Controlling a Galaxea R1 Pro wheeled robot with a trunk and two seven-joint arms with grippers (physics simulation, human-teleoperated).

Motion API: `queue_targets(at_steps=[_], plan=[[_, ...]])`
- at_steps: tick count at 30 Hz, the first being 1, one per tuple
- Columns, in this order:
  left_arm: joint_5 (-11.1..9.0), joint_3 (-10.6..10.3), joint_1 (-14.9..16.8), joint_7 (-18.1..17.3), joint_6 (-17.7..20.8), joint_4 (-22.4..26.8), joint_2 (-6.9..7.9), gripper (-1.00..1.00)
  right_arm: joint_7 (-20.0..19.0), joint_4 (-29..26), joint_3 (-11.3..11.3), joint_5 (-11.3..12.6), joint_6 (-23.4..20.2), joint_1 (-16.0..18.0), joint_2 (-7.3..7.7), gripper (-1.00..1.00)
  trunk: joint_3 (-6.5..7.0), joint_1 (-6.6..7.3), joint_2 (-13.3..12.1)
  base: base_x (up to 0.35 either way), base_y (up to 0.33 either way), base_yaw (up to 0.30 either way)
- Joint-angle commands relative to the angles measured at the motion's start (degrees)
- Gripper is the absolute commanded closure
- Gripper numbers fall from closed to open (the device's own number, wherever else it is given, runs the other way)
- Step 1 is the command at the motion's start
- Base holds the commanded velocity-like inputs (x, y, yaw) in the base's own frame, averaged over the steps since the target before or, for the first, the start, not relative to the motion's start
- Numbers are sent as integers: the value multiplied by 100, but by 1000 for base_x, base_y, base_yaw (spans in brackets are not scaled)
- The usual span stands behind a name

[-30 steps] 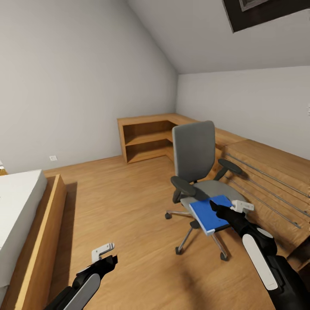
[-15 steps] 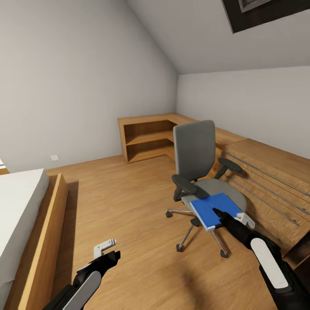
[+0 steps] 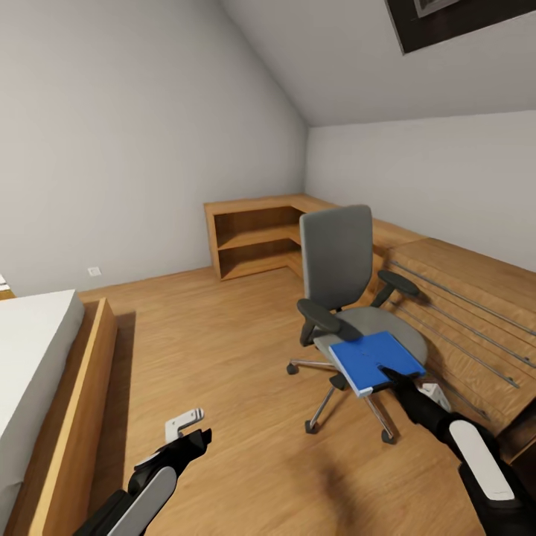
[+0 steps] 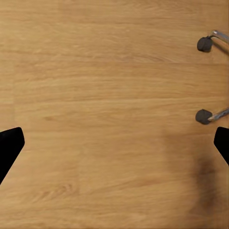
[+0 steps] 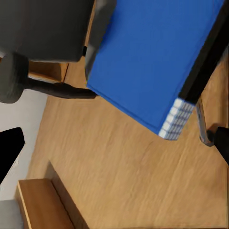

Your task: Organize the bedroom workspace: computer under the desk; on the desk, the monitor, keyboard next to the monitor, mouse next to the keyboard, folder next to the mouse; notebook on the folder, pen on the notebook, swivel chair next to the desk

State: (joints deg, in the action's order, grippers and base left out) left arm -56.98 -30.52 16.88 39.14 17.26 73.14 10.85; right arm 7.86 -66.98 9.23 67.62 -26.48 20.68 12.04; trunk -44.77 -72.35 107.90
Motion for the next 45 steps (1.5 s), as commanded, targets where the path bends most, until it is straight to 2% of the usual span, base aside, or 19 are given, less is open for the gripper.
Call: queue_targets(at_steps=[1,5,11,14,19,23,45], plan=[[-26,-14,7,41,9,18,5,-100,51,40,104,110,-37,4,0,-100,-24,-22,44,0,0,0],[-26,-15,8,41,12,35,9,-100,52,101,397,325,-69,5,-3,-100,-96,-110,205,0,0,0],[-32,-15,8,41,14,41,6,-100,48,118,612,656,-39,6,-14,-100,-204,-242,446,0,0,0],[-25,-13,8,45,14,44,10,-100,38,133,624,689,-25,6,-26,-100,-257,-308,566,0,0,0],[-16,-12,8,47,14,50,20,-100,21,223,570,656,7,7,-215,-100,-347,-417,766,0,0,0],[-21,-14,8,49,14,46,15,-100,21,259,551,643,6,7,-260,-100,-419,-505,927,0,0,0],[-15,-15,8,97,14,37,11,-100,14,274,537,647,11,7,-299,-100,-814,-988,1809,0,0,0]])
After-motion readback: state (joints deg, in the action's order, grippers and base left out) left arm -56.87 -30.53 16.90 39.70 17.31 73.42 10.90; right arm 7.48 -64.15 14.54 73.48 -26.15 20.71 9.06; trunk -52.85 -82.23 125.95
